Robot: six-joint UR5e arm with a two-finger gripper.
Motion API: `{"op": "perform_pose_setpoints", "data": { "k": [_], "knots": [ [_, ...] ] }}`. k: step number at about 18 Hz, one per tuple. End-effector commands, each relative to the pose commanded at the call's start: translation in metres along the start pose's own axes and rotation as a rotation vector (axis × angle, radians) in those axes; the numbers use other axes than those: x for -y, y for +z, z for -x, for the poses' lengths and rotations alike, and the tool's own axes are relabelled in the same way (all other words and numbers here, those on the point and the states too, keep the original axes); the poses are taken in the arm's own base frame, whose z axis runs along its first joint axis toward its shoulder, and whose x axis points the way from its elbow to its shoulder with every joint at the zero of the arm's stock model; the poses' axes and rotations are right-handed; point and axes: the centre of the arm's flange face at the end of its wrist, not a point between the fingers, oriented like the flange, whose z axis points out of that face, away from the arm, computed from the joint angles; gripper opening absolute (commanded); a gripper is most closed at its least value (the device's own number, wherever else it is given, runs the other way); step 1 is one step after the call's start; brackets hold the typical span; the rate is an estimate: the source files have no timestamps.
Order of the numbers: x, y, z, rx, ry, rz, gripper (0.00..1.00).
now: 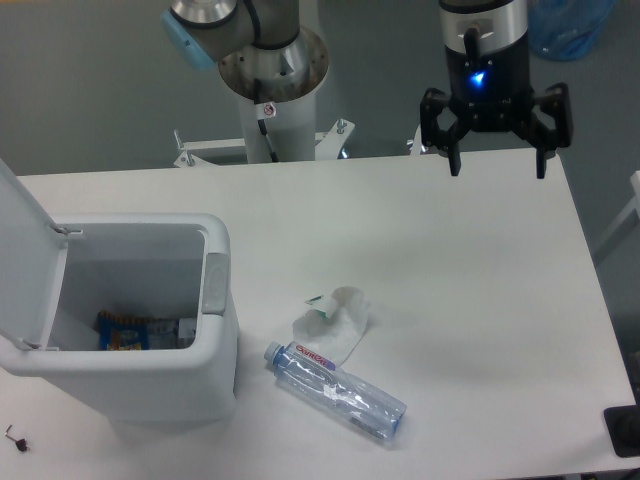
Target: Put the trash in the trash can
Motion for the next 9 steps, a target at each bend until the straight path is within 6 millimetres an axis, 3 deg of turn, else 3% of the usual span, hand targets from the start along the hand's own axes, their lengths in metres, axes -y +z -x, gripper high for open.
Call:
{"op": "perform_pose_setpoints", "data": {
  "k": [9],
  "knots": [
    [0.003,0.013,-0.005,-0.017,-0.029,0.002,1.00]
  ]
}}
